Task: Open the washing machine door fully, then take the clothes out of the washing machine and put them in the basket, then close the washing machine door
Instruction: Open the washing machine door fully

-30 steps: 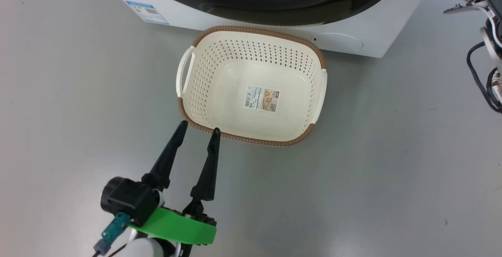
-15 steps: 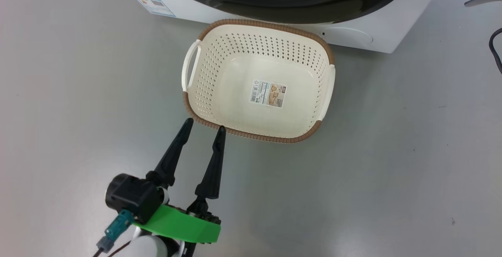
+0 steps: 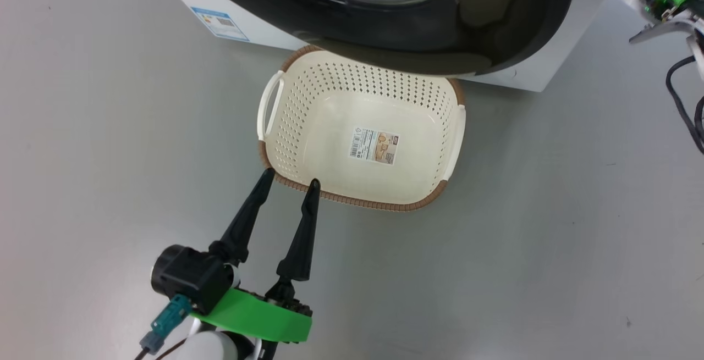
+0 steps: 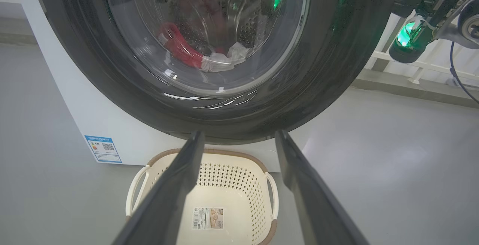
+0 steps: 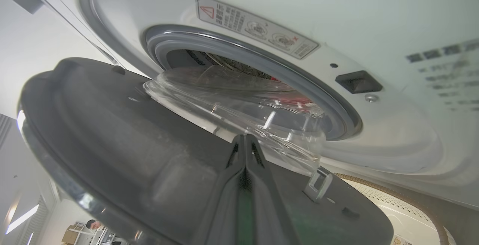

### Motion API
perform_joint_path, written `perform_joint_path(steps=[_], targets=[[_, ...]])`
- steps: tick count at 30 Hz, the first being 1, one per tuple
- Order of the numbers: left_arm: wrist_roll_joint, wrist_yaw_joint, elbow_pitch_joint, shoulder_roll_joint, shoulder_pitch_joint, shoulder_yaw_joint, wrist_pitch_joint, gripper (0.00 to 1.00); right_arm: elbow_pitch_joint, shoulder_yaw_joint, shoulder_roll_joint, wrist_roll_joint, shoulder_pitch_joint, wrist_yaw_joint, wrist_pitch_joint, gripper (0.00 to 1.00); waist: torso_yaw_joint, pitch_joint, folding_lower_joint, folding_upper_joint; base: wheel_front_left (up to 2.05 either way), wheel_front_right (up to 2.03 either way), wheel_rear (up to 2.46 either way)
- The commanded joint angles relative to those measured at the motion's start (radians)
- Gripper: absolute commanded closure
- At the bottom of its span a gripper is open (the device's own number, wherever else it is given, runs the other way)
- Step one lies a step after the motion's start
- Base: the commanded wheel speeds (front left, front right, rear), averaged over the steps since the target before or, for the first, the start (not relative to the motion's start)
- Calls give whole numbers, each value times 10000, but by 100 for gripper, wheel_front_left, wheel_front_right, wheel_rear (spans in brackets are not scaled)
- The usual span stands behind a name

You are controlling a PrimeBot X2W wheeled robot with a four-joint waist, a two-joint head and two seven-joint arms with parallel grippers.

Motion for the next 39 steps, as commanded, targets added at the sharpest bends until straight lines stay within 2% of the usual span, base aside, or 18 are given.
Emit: perform_joint_path(steps=[1,31,39], targets=[[65,72,-190,110,5,291,-120,0,-356,92,302,99,344,79,136,100,-26,-107,0,0,0,0,0],[238,40,-149,110,507,381,-120,0,-1860,579,998,255,2566,79,2039,100,-200,-1013,0,0,0,0,0],[217,58,-162,110,554,376,-120,0,-1953,533,1148,68,2758,79,2109,100,-166,-1086,0,0,0,0,0]])
